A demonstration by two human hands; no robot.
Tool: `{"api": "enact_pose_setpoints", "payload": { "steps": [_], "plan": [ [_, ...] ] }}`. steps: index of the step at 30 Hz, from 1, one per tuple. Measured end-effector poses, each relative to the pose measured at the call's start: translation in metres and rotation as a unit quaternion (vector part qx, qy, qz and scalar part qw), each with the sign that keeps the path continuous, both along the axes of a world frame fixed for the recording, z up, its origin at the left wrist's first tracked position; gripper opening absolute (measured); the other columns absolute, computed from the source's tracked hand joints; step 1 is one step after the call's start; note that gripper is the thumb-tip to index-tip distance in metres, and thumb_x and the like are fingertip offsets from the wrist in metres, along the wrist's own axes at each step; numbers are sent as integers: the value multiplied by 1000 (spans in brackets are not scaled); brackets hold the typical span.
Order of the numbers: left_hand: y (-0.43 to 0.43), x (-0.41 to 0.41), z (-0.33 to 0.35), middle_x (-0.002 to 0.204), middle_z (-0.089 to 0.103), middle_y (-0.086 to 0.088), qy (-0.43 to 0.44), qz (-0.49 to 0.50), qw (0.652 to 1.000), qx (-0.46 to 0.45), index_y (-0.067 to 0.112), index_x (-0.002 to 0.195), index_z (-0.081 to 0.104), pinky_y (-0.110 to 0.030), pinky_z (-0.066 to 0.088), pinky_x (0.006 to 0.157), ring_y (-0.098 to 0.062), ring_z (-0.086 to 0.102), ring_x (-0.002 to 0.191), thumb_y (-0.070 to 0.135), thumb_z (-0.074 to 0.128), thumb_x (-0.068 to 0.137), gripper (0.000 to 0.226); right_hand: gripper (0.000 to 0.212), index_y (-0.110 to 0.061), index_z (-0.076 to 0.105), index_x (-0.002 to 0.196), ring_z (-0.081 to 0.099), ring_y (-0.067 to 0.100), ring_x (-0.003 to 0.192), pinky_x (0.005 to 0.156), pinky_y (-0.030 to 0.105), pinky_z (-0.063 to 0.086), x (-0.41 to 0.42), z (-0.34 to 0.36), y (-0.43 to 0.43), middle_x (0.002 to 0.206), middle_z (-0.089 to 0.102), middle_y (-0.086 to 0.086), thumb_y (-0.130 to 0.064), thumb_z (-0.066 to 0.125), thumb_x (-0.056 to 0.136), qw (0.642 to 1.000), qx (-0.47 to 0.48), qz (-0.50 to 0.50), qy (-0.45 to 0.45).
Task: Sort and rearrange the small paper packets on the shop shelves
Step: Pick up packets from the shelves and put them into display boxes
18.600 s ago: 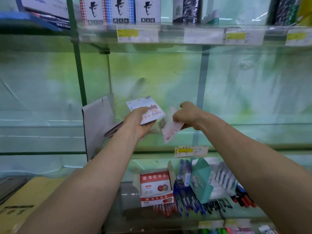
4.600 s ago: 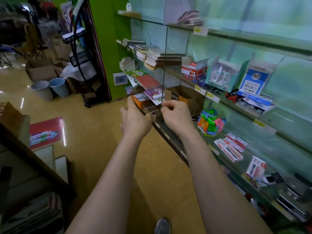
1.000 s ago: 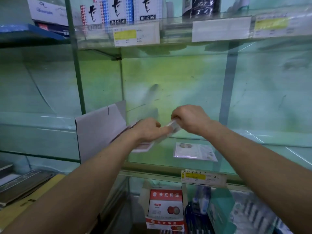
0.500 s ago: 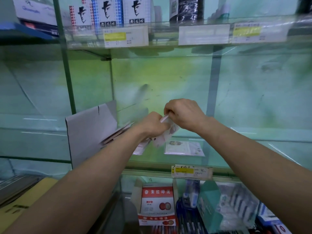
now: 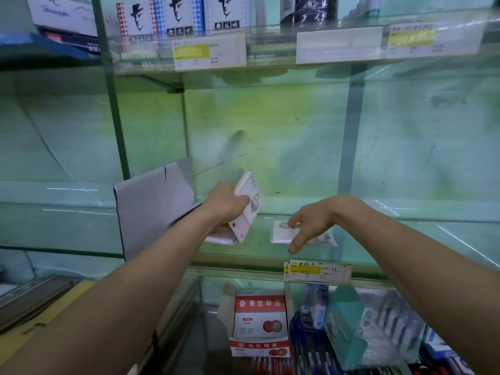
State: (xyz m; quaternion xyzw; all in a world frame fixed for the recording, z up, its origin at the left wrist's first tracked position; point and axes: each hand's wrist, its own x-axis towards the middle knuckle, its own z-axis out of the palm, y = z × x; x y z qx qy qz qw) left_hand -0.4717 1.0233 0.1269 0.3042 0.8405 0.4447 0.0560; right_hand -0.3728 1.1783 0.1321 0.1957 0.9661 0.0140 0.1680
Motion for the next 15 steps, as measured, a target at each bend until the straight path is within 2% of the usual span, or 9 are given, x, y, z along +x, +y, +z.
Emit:
{"api": "enact_pose_setpoints", "payload": {
  "steps": [3,7,10,13,15],
  "plan": [
    [0,-2,-3,96,64,-17,-10,1,1000,0,-2,126,53,-27,50,52,-26,62,72,17,50,96,35,80,-25,37,145,38,26,131,109,43,34,-4,-2,8,147,37,3,-55,67,78,999,-31,-15,16],
    [-1,-4,-4,101,66,-18,-8,-1,1000,6,-2,121,56,-25,47,51,-31,64,81,18,50,95,33,69,-18,49,136,50,21,109,97,35,48,-9,-5,15,136,49,3,-43,74,77,994,-75,-38,68],
    [-4,-3,-5,104,67,-19,-8,-6,1000,6,-1,121,57,-27,48,55,-32,66,86,19,50,95,33,66,-12,53,133,57,24,111,97,34,49,-11,-5,11,133,55,5,-39,75,76,994,-54,-43,89],
    [-7,-1,-4,105,67,-19,-23,-10,1000,5,1,124,56,-23,44,45,-27,63,77,18,48,95,34,75,-17,34,146,47,29,124,101,41,45,-10,-4,3,144,41,7,-22,70,80,997,-46,-58,27],
    [-9,1,-2,101,67,-17,-27,-12,1000,2,0,125,54,-22,43,43,-25,62,72,18,49,96,35,73,-20,33,146,46,28,124,102,43,43,-10,0,-6,141,42,7,-19,66,81,998,40,-40,-36]
  ]
}}
